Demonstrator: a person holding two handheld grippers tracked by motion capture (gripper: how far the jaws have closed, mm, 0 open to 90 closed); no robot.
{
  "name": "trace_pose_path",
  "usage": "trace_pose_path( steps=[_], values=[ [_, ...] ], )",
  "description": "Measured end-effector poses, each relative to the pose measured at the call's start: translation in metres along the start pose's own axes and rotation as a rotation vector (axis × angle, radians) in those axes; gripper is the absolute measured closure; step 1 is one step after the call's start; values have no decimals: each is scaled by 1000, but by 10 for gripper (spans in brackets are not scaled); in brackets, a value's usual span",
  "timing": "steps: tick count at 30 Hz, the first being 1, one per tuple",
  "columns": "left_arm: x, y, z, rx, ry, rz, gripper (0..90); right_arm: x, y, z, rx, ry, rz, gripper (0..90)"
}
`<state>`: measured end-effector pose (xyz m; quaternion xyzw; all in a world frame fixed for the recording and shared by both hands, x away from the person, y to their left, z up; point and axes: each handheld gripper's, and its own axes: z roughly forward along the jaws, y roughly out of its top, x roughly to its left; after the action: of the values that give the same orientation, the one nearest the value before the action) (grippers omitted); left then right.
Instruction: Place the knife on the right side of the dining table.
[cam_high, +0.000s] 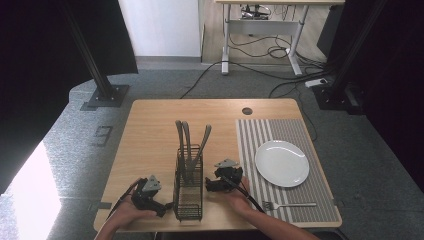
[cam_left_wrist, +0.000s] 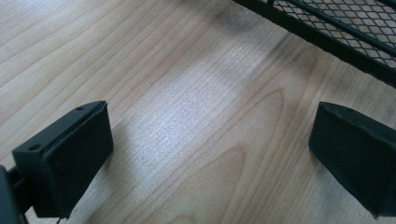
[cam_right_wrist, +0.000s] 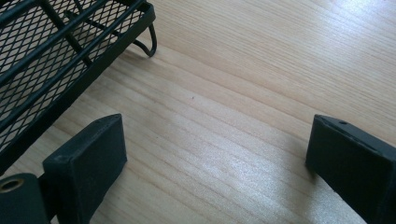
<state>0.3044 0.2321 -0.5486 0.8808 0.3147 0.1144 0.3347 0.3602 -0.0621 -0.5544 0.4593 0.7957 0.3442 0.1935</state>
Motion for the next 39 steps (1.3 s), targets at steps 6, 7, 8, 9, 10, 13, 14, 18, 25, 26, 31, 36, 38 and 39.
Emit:
trace_pose_path(
  steps=[6, 7, 8, 9, 10, 13, 14, 18, 25, 26, 31, 36, 38, 39],
  values=[
    [0, 0, 0, 0, -1, 1, 0, 0, 0, 0, -4, 1, 3, 64],
    [0, 0, 0, 0, -1, 1, 0, 0, 1, 0, -2, 2, 2, 73],
    [0, 0, 0, 0, 0, 0, 0, -1, 1, -1, -1, 4, 5, 85],
    [0, 0, 0, 0, 0, 0, 0, -1, 1, -1, -1, 4, 5, 85],
    [0, 0, 0, 0, 0, 0, 0, -1, 1, -1, -1, 7, 10, 89],
    [0, 0, 0, 0, 0, 0, 0, -3, 3, -3, 7, 31, 32, 91],
    [0, 0, 0, 0, 0, 0, 0, -4, 4, -4, 7, 40, 44, 92],
    [0, 0, 0, 1, -1, 1, 0, -10, 9, -13, -23, 60, 71, 101],
    [0, 0, 0, 1, -1, 2, 0, -16, 19, -33, -73, 106, 110, 124],
    [0, 0, 0, 1, -1, 1, 0, -17, 20, -36, -81, 111, 115, 124],
    [0, 0, 0, 0, -1, 1, 0, -21, 30, -50, -136, 127, 119, 128],
    [0, 0, 0, 2, -2, 3, 0, -21, 37, -58, -155, 137, 111, 128],
    [0, 0, 0, 2, -2, 3, 0, -21, 38, -60, -162, 138, 105, 128],
    [0, 0, 0, 2, -2, 3, 0, -20, 39, -61, -169, 139, 97, 128]
  ],
)
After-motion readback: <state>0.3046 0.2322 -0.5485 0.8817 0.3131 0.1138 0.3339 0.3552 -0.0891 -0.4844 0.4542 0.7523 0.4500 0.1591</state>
